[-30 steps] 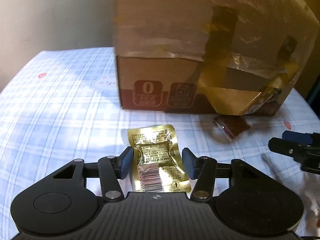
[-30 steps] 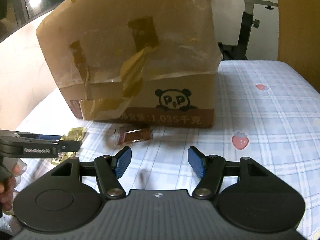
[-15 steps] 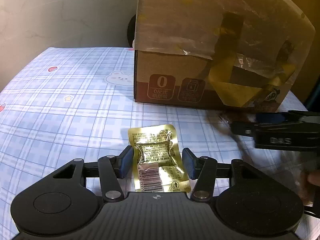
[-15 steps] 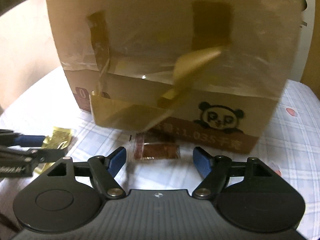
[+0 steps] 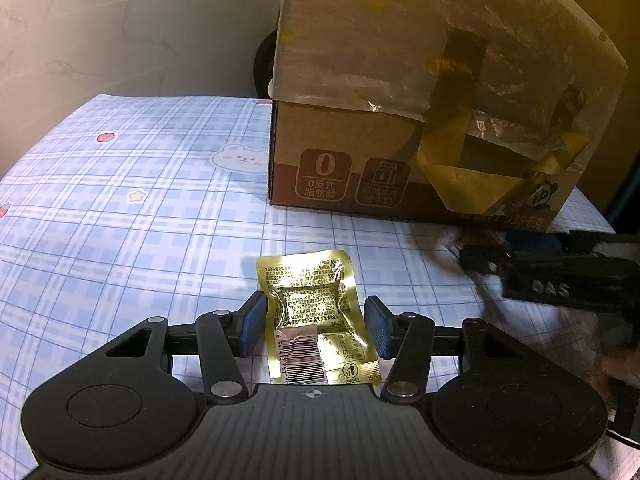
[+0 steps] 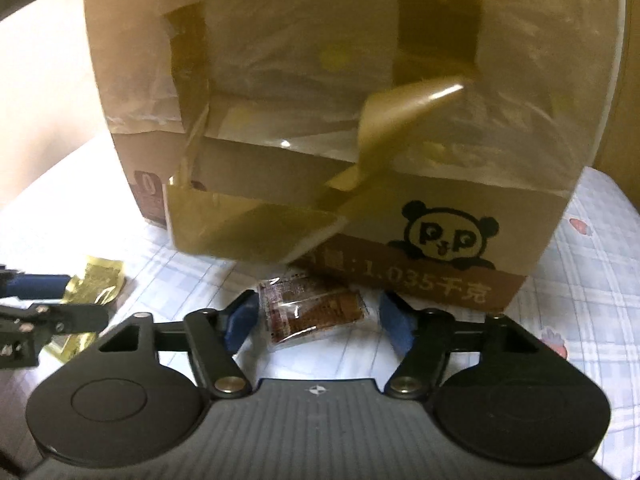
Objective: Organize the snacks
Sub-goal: 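Grasp the clear brown jerky packet with the right tool while the left tool holds the gold packet, then carry both packets over the box and open both tools to drop them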
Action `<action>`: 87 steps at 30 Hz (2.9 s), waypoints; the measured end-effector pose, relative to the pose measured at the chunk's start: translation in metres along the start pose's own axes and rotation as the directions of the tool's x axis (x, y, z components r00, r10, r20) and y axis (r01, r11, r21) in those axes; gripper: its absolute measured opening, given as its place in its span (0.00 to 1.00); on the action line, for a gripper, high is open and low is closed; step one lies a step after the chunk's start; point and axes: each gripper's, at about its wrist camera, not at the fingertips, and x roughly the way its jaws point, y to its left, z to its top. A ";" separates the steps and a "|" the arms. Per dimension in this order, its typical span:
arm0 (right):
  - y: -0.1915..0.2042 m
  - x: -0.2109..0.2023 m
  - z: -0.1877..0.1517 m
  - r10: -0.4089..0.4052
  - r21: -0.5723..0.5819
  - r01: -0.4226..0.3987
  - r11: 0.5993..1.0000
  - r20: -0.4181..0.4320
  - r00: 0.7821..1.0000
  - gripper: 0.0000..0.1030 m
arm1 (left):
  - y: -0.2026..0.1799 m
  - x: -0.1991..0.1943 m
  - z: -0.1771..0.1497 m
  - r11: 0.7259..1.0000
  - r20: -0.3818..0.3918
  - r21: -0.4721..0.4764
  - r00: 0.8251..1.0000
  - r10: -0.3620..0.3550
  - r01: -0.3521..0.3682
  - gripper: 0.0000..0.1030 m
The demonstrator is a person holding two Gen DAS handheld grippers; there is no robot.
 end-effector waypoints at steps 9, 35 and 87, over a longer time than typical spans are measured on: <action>-0.004 -0.032 -0.029 0.032 -0.014 -0.032 0.999 -0.008 0.999 0.63 | -0.001 0.000 0.000 1.000 0.003 0.009 1.000 0.009 -0.009 0.55; 0.003 -0.026 -0.028 0.055 -0.140 -0.055 0.989 -0.004 0.998 0.85 | 0.000 0.000 0.000 1.000 0.004 0.030 1.000 0.007 -0.007 0.55; -0.017 -0.086 -0.040 0.106 -0.050 -0.101 0.994 0.115 0.988 0.69 | -0.002 -0.045 0.006 0.997 0.040 0.053 0.997 -0.064 0.062 0.51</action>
